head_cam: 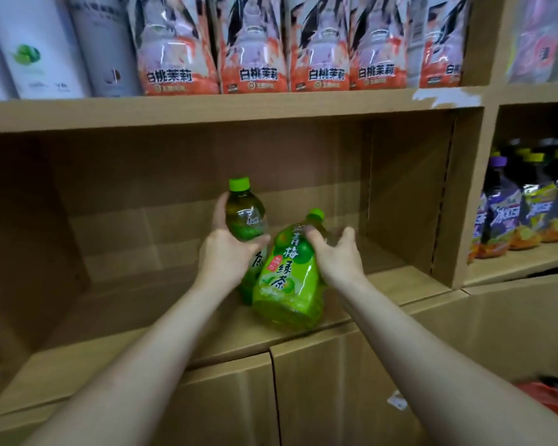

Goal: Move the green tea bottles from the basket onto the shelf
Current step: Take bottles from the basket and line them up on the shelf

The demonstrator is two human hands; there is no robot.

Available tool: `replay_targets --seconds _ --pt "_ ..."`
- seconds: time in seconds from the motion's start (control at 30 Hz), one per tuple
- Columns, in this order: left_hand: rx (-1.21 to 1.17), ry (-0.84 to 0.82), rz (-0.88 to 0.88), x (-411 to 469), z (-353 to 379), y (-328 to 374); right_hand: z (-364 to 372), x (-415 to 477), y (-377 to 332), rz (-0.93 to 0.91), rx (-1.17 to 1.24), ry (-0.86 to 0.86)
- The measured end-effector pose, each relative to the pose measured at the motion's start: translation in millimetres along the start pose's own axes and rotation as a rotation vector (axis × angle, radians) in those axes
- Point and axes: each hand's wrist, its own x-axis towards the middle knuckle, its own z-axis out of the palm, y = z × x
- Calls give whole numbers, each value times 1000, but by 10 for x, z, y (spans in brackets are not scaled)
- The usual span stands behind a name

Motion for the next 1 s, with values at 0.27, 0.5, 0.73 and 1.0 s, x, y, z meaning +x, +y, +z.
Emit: replay_targets --seconds 0.27,0.5,0.73,1.0 --pt "86 -153 -121 24 -50 -275 150 -54 88 -165 -272 -230" --pt "88 59 352 -526 -108 366 -679 -358 84 -434 -431 -244" --pt "18 -390 658 -1420 805 925 -1958 -904 319 -449 -759 -257" --pt "-95 -862 474 -2320 2097 1256 -3670 -1481 1856 155 -552 95"
